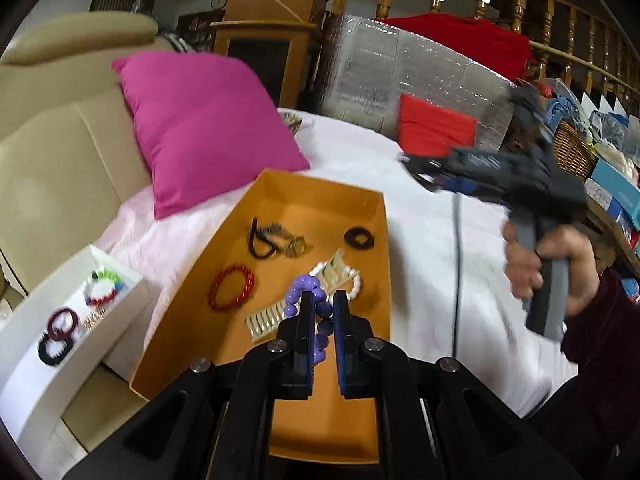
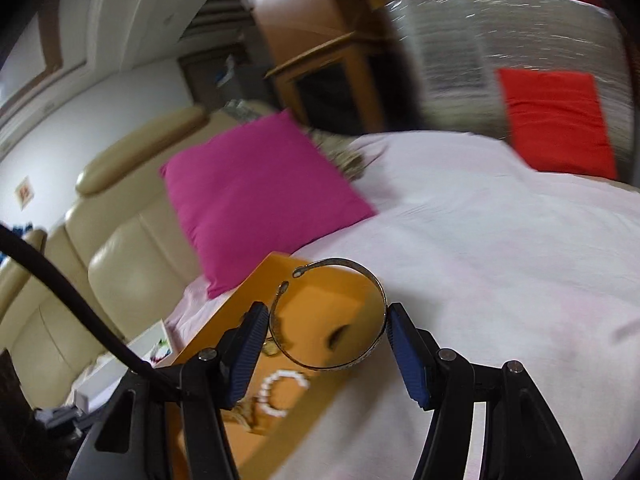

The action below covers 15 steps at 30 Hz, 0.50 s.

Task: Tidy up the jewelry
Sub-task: 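Carry the purple bracelet and the metal bangle over the orange box, then open the left tool to drop the purple bracelet while the right tool releases the bangle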

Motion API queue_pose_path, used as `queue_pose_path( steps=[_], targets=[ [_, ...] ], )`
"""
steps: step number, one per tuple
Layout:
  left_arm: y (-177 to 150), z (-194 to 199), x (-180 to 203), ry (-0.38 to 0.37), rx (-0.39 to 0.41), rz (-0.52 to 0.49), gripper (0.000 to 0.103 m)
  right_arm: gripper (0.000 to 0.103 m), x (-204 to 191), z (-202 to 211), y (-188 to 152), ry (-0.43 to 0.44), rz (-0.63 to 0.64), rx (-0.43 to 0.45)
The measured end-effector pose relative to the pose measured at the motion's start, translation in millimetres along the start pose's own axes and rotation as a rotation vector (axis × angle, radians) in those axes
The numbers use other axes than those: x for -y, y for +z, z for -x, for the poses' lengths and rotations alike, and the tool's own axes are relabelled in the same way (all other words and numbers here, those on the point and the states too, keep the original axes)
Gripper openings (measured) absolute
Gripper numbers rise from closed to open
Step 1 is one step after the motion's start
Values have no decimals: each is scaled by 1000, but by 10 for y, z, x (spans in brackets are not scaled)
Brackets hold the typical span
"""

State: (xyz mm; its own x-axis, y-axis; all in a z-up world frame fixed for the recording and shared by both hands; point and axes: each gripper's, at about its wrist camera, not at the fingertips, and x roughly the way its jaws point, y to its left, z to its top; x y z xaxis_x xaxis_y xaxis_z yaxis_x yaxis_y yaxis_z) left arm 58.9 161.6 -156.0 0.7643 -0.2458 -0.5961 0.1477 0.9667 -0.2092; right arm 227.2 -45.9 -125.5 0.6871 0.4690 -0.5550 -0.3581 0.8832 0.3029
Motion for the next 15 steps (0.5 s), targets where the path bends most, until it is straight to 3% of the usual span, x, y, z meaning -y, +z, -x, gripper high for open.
queue_pose_path(
  steps=[8,15],
  targets=[
    [-182,-188,-122,-38,-35,29,9,64,-204,-963,85,9,-54,-240],
    [-283,-425,-6,-62,-82,12,9,64,-161,-1494,75,-72,-73,-330]
  ],
)
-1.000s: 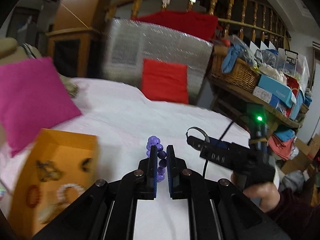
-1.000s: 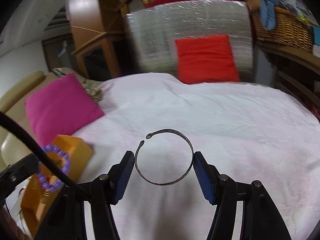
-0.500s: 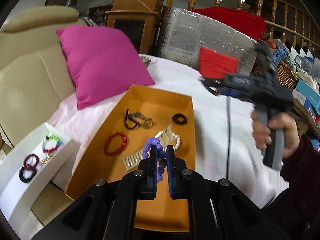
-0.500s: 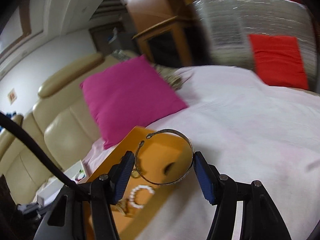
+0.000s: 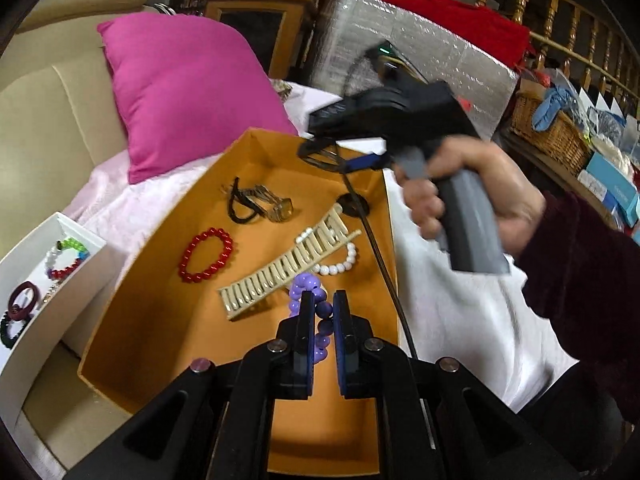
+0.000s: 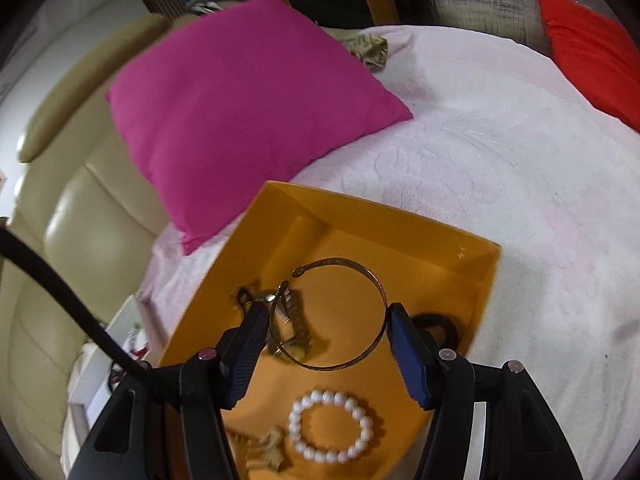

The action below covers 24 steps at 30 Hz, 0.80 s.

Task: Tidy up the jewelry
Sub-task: 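Open the left tool to drop the purple bracelet while the right tool releases the bangle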

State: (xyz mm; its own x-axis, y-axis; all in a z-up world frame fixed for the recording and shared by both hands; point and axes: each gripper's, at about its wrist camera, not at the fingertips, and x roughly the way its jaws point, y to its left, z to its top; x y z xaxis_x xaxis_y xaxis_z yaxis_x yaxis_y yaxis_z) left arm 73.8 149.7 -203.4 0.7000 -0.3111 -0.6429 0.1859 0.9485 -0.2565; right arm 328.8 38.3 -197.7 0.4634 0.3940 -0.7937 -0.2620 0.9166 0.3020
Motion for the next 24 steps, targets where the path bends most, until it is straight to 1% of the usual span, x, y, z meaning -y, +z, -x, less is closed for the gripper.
queue_pose_path(
  steps=[4,6,7,8,10,12,15,17,18,19,20,21,22,23,24],
  targets=[
    [-47,-158,0,12,-47,8,9,64,-36,-224,72,-35,-6,-25],
    [-67,-207,0,23,-60,1,11,64,-48,-291,99,-80,8,-38],
    [-75,-229,3,28,-71,-7,16,65,-69,-328,113,-105,26,-36],
    [-81,-238,-6,31,-81,-9,19,65,-77,-360,126,-109,37,-36],
    [-80,-204,-50,28,-79,1,35,66,-80,-396,151,-107,42,-58],
    [-57,-128,-97,21,-62,13,42,66,-64,-359,159,-106,40,-60],
    [24,50,-181,22,-24,43,42,67,-23,-195,136,-78,30,-34],
    [88,193,-229,41,4,64,44,67,10,17,74,-46,28,6],
    [115,262,-245,56,18,70,46,67,12,125,38,-40,36,25],
    [149,344,-253,84,34,74,53,67,9,222,-4,-40,47,41],
    [171,406,-253,109,46,75,58,67,11,382,-72,-40,70,60],
    [194,488,-257,143,62,77,66,67,7,507,-133,-39,89,73],
    [219,588,-261,177,81,81,68,67,9,622,-191,-38,107,83],
    [244,667,-269,198,92,88,69,67,12,801,-283,-38,136,99],
    [272,746,-272,218,102,101,71,67,12,912,-343,-38,155,107]
  ],
)
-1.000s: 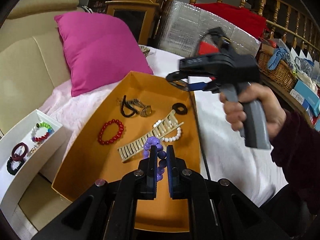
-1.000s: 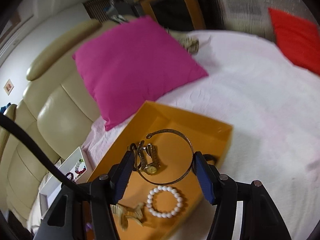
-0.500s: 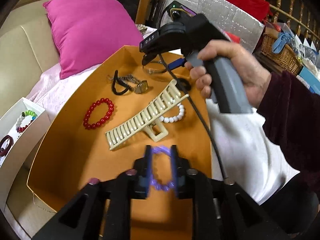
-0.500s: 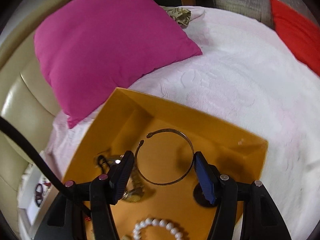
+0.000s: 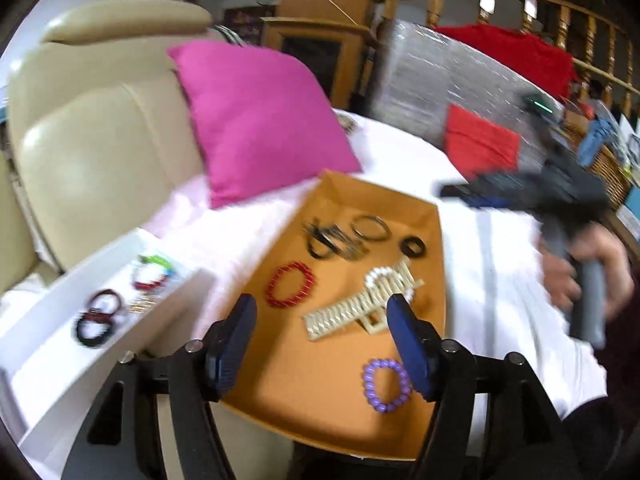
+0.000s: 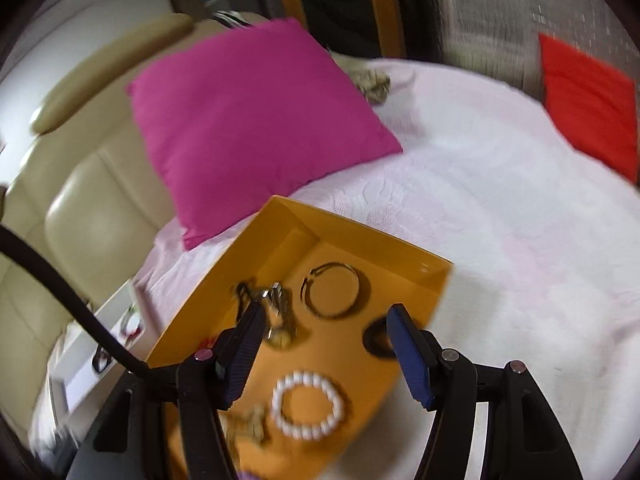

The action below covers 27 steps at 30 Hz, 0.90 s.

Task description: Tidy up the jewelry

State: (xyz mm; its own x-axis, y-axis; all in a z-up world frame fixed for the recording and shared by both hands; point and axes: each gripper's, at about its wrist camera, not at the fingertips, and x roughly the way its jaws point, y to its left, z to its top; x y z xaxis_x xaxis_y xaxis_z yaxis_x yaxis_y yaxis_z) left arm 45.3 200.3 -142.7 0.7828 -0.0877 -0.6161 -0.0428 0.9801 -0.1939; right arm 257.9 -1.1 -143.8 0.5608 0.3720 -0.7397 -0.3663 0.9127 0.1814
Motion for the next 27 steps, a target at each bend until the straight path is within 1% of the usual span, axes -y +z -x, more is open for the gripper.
queue_pose_path(
  steps=[1,3,5,7,10,12,14,17,19,20,22,23,24,27],
  targets=[
    [33,59,-16,18,6,15,77,67,-9,156,-71,2,24,13],
    [106,215,-47,65,24,63,82,67,-16,462,-205,4,63,39],
    [187,371,-38,118,33,91,82,67,-61,784,-373,8,106,60],
    [269,524,28,176,44,78,82,67,-138,1039,-524,25,138,76],
    [334,763,121,248,84,55,83,69,-279,1366,-758,49,188,107],
    [360,914,184,276,109,42,83,70,-375,1553,-899,61,211,126],
    [381,1053,258,308,122,17,84,70,-458,1703,-1010,78,218,139],
    [397,1142,314,358,116,-6,84,71,-571,1890,-1123,102,206,166],
    [400,1199,342,424,126,-24,84,71,-646,1947,-1161,93,195,165],
    [396,1214,360,439,130,-32,84,71,-689,1974,-1175,97,195,168],
    [402,1247,370,453,129,-46,85,71,-756,2028,-1207,92,202,177],
    [408,1262,367,451,126,-44,85,71,-799,2059,-1218,74,206,185],
    [412,1271,361,449,126,-38,87,71,-823,2090,-1233,62,206,189],
    [424,1296,357,449,146,-7,88,71,-880,2158,-1264,29,198,199]
  ],
)
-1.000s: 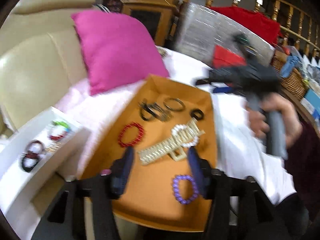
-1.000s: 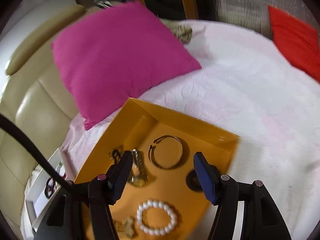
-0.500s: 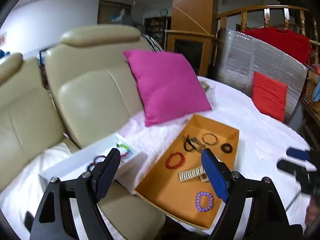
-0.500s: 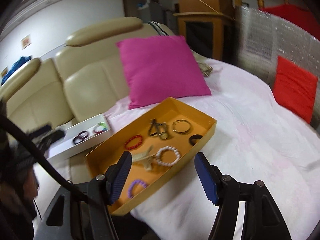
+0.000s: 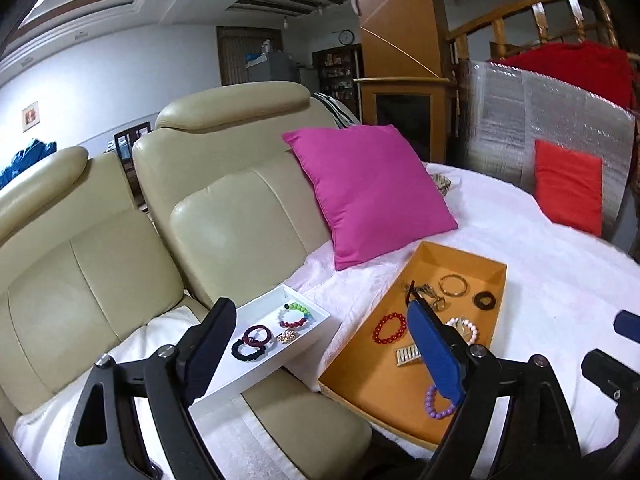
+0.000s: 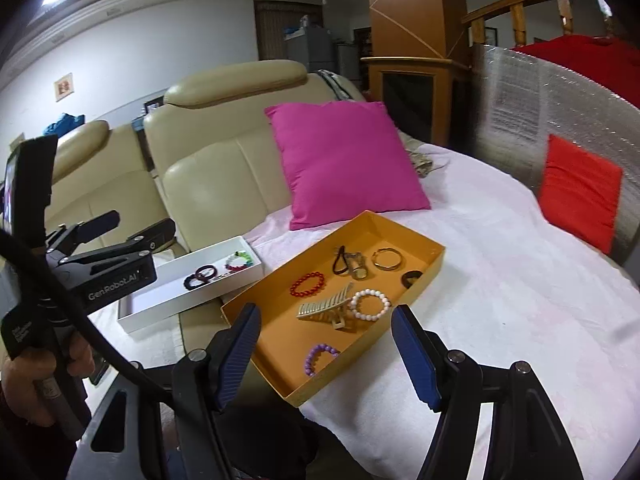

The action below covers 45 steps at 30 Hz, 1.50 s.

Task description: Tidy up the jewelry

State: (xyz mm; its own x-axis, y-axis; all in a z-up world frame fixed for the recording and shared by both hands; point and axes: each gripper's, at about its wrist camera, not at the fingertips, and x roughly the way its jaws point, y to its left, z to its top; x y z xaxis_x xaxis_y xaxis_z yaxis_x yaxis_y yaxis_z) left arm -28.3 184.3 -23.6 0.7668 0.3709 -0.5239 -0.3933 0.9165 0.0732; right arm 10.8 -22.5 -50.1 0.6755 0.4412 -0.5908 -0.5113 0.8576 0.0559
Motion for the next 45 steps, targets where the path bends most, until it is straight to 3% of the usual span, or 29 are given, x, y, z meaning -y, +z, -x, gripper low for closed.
queue_pose_path(
  steps=[4,8,15,29,45],
  targets=[
    [5,3,11,-29,7,43,88,71,-65,63,-18,-115,33,35],
    [-9,-2,37,-37,8,74,89,71,-44,100,-19,-165,22,55],
    [-48,11,108,3,22,43,92,71,-21,127,-44,-237,19,83],
    [-119,67,249,-7,51,18,95,72,-35,119,-99,-261,-12,95],
    [-177,-239,346,-29,0,-11,95,72,39,-207,-88,-287,-12,63]
  ],
)
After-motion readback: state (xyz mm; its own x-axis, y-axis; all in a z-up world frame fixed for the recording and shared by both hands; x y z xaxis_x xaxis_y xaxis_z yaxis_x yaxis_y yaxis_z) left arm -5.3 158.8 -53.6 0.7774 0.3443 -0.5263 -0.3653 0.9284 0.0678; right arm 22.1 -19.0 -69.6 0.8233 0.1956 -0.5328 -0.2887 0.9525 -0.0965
